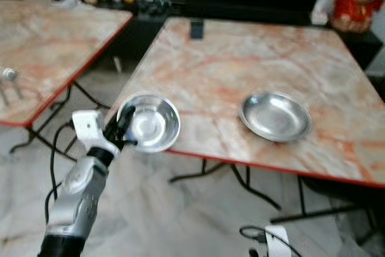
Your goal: Setting the table
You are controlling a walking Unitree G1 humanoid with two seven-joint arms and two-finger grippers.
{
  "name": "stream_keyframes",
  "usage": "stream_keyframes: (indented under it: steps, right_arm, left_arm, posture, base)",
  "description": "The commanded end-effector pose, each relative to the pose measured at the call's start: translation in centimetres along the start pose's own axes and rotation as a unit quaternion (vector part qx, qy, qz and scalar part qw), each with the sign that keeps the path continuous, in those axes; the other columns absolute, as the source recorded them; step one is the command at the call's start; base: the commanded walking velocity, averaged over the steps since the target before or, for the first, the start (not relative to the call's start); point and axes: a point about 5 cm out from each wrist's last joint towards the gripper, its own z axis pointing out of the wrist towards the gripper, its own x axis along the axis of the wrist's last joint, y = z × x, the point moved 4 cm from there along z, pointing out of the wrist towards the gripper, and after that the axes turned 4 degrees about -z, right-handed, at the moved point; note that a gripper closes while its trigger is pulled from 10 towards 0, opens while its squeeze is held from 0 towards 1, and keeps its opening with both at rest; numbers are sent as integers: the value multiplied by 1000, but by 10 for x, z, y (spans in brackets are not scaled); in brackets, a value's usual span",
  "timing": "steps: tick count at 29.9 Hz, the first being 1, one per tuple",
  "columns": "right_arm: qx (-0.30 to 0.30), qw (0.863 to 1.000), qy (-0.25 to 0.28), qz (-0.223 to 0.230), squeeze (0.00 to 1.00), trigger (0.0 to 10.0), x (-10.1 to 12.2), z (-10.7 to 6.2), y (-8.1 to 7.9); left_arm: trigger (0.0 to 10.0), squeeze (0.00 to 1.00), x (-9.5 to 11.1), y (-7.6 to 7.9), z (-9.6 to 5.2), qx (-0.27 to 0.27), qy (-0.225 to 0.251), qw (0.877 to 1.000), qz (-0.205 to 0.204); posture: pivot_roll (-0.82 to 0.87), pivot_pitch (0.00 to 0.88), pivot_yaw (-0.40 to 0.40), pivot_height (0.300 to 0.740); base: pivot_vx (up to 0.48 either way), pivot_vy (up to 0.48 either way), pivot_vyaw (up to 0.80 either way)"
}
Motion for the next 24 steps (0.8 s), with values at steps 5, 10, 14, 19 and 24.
stream_keyframes:
  steps: [5, 10, 14, 19, 24]
  right_arm:
    - [5, 1000, 6, 10, 0, 10000, 4, 1, -5]
    - [8, 1000, 4, 2, 0, 10000, 4, 1, -5]
    - [8, 1000, 5, 1, 0, 10000, 4, 1, -5]
    - [7, 1000, 7, -2, 0, 10000, 5, 1, -5]
    - [6, 1000, 6, -3, 0, 10000, 5, 1, -4]
  left_arm:
    - [10000, 0, 8, -8, -1, 8, 11, 1000, 13]
    - [10000, 0, 7, -7, -1, 9, 11, 1000, 13]
    - [10000, 0, 7, -8, -2, 11, 11, 1000, 13]
    - [10000, 0, 8, -9, -2, 12, 12, 1000, 14]
    - [10000, 0, 7, -8, -2, 11, 12, 1000, 14]
  posture:
    - [48, 0, -47, 740]
    - [50, 0, -51, 740]
    - [53, 0, -53, 740]
    - [52, 0, -55, 740]
    - [50, 0, -56, 740]
  base:
    - [0, -270, -83]
    - [0, -270, -676]
    - [0, -270, -178]
    - [0, -270, 0]
    - [0, -269, 0]
